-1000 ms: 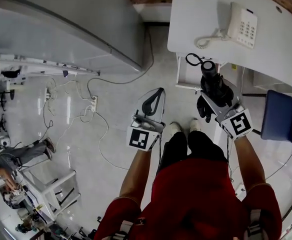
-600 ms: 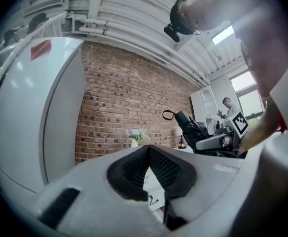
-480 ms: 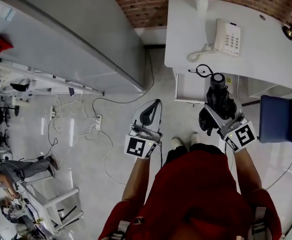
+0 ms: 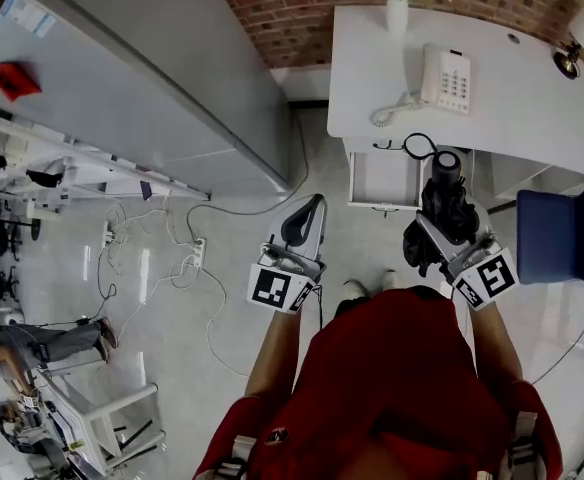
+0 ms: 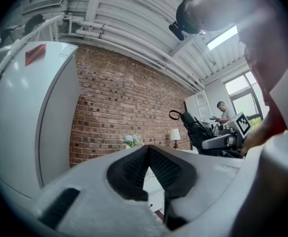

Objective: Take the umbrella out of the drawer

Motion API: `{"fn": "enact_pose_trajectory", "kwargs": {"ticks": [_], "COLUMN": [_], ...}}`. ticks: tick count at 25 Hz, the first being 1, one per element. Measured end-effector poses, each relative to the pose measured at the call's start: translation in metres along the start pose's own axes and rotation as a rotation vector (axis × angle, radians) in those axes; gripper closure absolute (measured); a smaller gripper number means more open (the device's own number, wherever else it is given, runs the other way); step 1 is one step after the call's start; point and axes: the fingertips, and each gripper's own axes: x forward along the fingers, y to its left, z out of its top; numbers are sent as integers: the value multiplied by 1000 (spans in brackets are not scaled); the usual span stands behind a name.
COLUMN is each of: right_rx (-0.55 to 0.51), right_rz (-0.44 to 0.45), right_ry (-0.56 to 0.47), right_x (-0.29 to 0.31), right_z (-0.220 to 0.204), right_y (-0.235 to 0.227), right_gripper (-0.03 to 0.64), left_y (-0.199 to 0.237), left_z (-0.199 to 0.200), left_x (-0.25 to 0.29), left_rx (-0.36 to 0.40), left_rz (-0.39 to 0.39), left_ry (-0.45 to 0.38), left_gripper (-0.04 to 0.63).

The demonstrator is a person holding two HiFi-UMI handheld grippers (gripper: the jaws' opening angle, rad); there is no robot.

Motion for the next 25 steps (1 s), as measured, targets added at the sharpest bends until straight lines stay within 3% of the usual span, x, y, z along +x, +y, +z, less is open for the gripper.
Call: {"fn": "enact_pose_trajectory", "kwargs": {"ticks": [25], "right_rx": [-28], "right_rz": [5], "right_ry": [35], "right_x": [6], "right_z": [-5], "right_y": [3], "right_gripper": [356], "left_y": [3], "left_z": [-2], "left_x": [-4], "left_rx": [-6], "left_rz": [-8], "left_ry": [6], "left_gripper": [588]}}
